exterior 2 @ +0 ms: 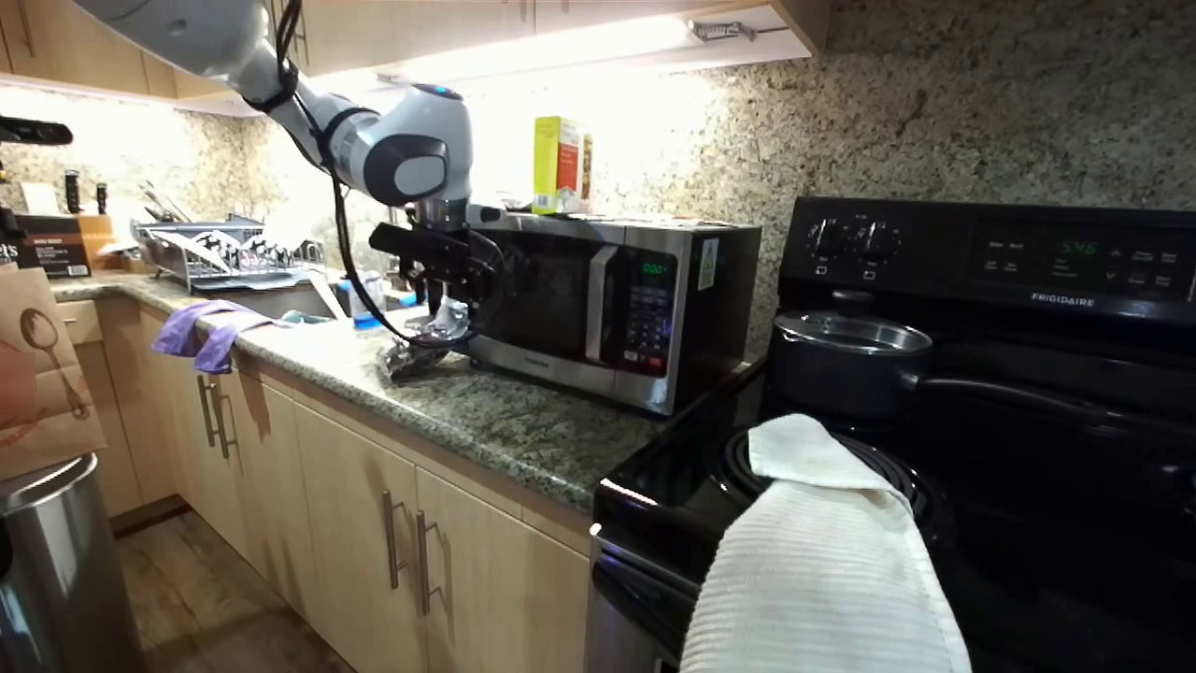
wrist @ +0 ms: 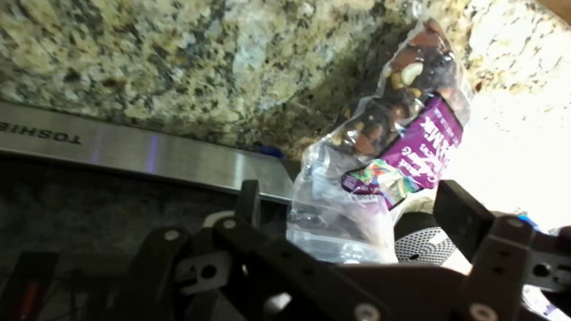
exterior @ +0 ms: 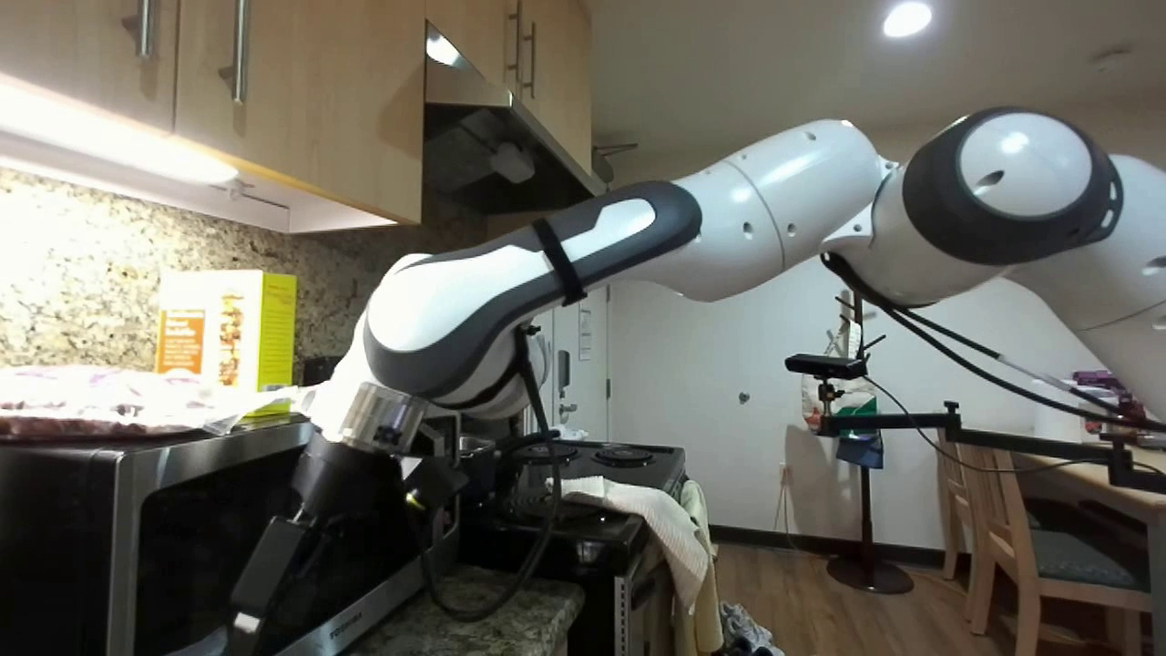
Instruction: Move the packet from the left side of the counter to the top of the microwave
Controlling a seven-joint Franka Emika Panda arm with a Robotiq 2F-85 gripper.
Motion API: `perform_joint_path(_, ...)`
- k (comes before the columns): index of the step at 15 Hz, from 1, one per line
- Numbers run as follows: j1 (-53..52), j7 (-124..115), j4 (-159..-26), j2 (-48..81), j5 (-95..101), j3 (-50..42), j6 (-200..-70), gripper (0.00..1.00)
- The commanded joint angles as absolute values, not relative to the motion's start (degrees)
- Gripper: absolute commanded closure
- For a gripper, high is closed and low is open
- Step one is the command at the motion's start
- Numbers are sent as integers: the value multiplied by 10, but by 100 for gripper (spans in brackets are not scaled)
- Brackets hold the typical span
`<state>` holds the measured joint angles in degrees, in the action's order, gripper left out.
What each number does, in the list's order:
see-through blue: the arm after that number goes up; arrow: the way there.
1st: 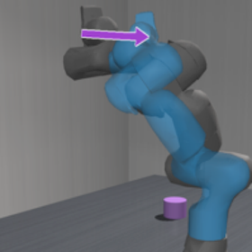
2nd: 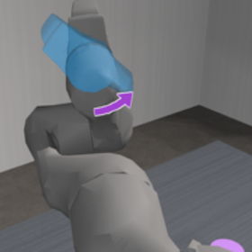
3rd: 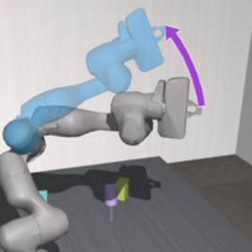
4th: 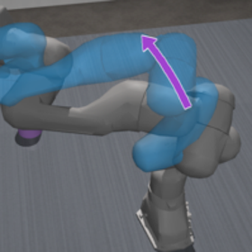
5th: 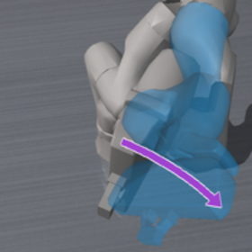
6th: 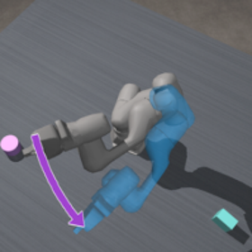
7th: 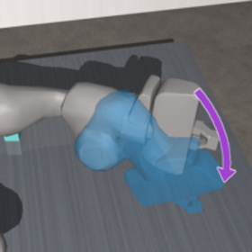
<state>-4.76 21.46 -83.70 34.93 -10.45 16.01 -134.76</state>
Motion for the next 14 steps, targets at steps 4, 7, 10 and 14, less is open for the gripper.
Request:
perform_joint_path(4, -10, 303, -739, 420, -214, 230, -1282, 0)
perform_joint_path(7, -29, 275, -762, 404, -191, 203, -1301, 0)
perform_joint_path(10, -28, 271, -765, 403, -198, 205, -1299, 0)
perform_joint_path(14, -14, 255, -809, 388, -251, 218, -1336, 0)
